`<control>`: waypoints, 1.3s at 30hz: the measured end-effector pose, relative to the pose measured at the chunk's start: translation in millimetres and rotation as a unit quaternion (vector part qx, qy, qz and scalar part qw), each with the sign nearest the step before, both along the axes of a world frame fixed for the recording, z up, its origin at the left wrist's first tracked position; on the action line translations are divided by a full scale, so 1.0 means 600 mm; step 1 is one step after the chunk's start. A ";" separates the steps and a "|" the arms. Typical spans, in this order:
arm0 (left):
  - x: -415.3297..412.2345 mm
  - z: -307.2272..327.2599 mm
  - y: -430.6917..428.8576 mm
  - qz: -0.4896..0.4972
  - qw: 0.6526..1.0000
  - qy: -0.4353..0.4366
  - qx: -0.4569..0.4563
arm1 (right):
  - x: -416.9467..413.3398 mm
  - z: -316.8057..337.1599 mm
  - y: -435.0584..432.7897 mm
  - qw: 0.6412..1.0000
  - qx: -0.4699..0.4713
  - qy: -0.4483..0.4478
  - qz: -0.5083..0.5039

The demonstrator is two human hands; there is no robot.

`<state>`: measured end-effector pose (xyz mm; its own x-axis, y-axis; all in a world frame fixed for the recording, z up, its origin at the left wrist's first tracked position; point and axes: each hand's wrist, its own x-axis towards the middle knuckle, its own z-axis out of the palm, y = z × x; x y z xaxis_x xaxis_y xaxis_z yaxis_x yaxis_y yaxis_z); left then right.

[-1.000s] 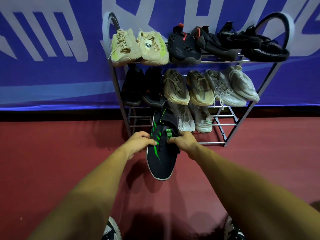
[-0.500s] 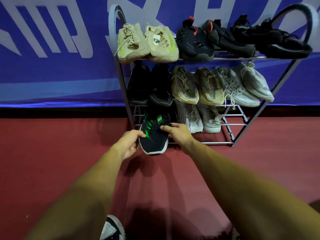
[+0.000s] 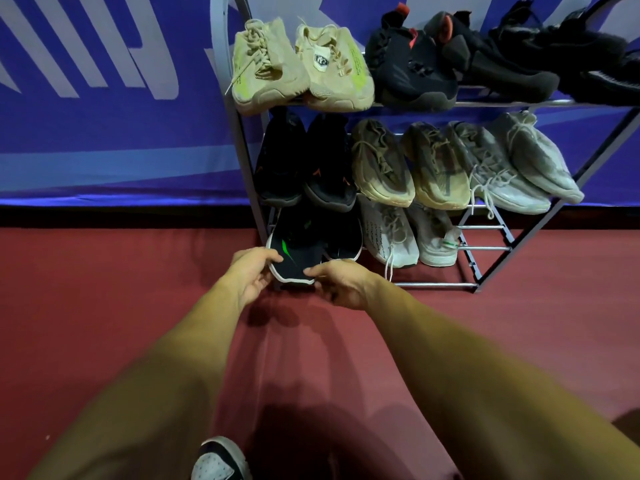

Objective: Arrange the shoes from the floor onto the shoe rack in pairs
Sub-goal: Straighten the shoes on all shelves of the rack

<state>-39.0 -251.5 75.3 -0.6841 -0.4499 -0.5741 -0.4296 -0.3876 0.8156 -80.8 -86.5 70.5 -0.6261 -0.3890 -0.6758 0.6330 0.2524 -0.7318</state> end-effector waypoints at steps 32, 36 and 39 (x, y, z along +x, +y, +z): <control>-0.059 -0.056 0.009 -0.035 0.984 -0.090 -0.150 | -0.062 -0.048 -0.067 0.987 0.109 0.102 -0.061; -0.042 -0.050 0.015 -0.107 0.947 -0.108 -0.282 | -0.048 -0.024 -0.041 0.958 0.196 0.209 0.026; -0.026 -0.038 0.027 -0.121 0.924 -0.096 -0.350 | -0.035 -0.009 0.003 0.942 0.206 0.256 0.065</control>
<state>-54.4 -235.0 52.5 -0.7290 -0.6037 -0.3227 -0.5981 0.3324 0.7293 -102.1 -84.8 65.2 -0.8766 -0.2555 -0.4078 0.1673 0.6328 -0.7561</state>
